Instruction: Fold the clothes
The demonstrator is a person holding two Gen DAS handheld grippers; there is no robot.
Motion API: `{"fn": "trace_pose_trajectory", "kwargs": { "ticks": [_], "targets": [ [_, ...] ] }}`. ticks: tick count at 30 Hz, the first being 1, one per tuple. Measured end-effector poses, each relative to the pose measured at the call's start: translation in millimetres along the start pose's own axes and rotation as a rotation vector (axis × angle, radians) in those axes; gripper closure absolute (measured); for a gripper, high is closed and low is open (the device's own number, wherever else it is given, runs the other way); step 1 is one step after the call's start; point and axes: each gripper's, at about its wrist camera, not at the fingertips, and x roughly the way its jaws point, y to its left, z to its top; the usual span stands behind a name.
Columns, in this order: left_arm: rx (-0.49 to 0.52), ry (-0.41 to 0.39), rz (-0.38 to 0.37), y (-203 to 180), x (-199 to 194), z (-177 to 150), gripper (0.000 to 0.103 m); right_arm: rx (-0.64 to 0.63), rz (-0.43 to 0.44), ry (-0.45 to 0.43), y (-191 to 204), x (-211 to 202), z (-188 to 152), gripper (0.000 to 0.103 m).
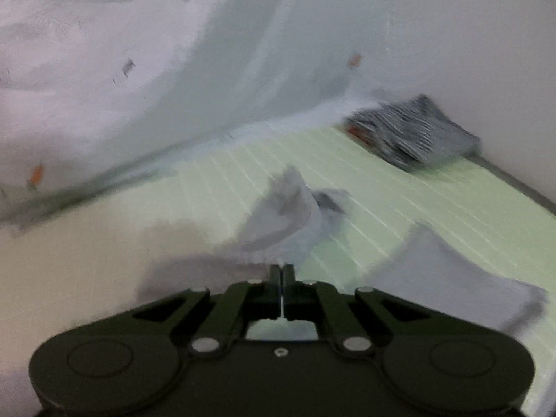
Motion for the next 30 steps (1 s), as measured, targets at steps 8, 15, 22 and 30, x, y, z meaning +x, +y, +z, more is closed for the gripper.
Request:
{"fn": "trace_pose_trajectory", "kwargs": {
  "ticks": [8,15,22,30],
  "targets": [
    [0.072,0.188,0.061,13,9,-71,0.088,-0.021,-0.05,0.197,-30,2,-56,0.101],
    [0.085,0.033,-0.056,21,-33,-52,0.053,-0.091,-0.062,0.124,-20,-10,-45,0.058],
    [0.165,-0.053,-0.089,8,-23,-18,0.04,-0.107,-0.025,0.075,10,-13,-33,0.053],
    [0.366,0.088,-0.113,-23,41,-15,0.024,-0.112,-0.024,0.087,32,-25,-45,0.05]
  ]
}}
